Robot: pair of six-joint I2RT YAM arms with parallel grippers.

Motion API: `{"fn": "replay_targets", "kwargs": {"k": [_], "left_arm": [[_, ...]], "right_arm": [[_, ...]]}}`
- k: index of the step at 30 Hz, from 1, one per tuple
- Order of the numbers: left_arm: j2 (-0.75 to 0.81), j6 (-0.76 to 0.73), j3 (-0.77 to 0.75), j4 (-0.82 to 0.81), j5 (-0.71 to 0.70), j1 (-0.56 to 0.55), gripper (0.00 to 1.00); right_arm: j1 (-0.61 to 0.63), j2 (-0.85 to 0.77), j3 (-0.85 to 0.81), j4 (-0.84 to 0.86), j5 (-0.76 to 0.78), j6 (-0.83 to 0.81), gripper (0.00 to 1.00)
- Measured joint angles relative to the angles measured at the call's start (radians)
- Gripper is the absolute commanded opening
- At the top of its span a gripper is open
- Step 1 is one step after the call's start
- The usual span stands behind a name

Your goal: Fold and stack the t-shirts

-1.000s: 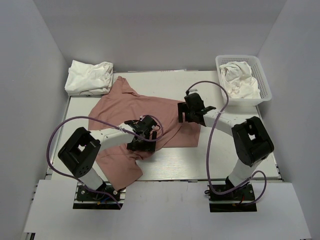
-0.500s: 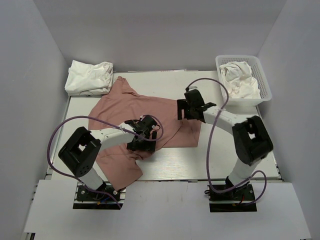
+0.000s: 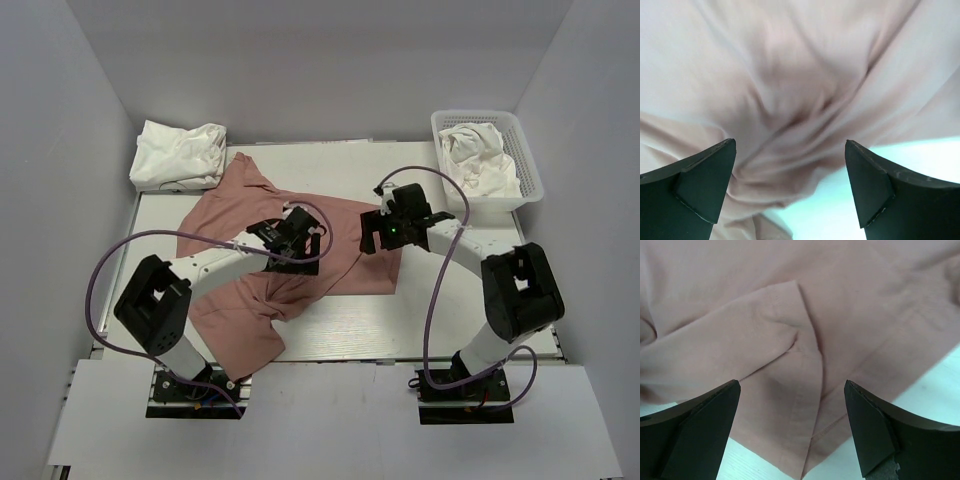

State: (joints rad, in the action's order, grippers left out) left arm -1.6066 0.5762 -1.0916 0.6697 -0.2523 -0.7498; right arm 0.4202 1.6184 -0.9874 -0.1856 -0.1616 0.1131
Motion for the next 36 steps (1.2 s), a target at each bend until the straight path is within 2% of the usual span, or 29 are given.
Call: {"fn": "replay_targets", "kwargs": {"k": [3,6,12,17,21,25,26,28,29,31,32,34,36], "left_arm": [[-0.003,-0.011,-0.057,-0.034,-0.072,0.022,1.0],[-0.051,-0.034,-0.141,-0.086,-0.105,0.075,1.0],[-0.304,-0.084,-0.369,-0.178,-0.111,0.166,1.0],[-0.475,-0.128,-0.472,-0.206,-0.102,0.174,1.0],[-0.554,-0.161,-0.496,-0.243,-0.106,0.173,1.0],[-0.605,-0.177,-0.556,-0.249,-0.127,0.172,1.0],[-0.611,-0.177,-0.563,-0.252,-0.131,0.172,1.0],[-0.615,-0.179,-0.566,-0.257,-0.136,0.172,1.0],[-0.615,-0.18,-0.566,-0.259,-0.139,0.172,1.0],[-0.616,-0.179,-0.566,-0.26,-0.146,0.171,1.0],[-0.618,-0.179,-0.568,-0.26,-0.149,0.17,1.0],[-0.626,-0.178,-0.577,-0.262,-0.156,0.169,1.0],[-0.633,-0.175,-0.588,-0.264,-0.159,0.169,1.0]], "right_arm": [[0.001,0.043,0.0,0.005,-0.036,-0.029,0.9],[-0.001,0.09,-0.004,0.005,-0.048,-0.047,0.84],[-0.008,0.15,-0.049,0.006,-0.119,-0.06,0.78],[-0.008,0.165,-0.052,0.01,-0.144,-0.05,0.66],[-0.008,0.165,-0.052,0.007,-0.14,-0.038,0.58],[-0.008,0.165,-0.052,-0.005,-0.103,-0.023,0.57],[-0.008,0.164,-0.051,-0.01,-0.093,-0.019,0.49],[-0.008,0.161,-0.051,-0.021,-0.074,-0.016,0.44],[-0.008,0.159,-0.05,-0.027,-0.066,-0.013,0.39],[-0.008,0.149,-0.048,-0.039,-0.051,-0.009,0.24],[-0.008,0.141,-0.047,-0.043,-0.048,-0.008,0.13],[-0.008,0.117,-0.041,-0.045,-0.045,-0.002,0.0],[-0.008,0.093,-0.036,-0.043,-0.044,0.008,0.0]]}}
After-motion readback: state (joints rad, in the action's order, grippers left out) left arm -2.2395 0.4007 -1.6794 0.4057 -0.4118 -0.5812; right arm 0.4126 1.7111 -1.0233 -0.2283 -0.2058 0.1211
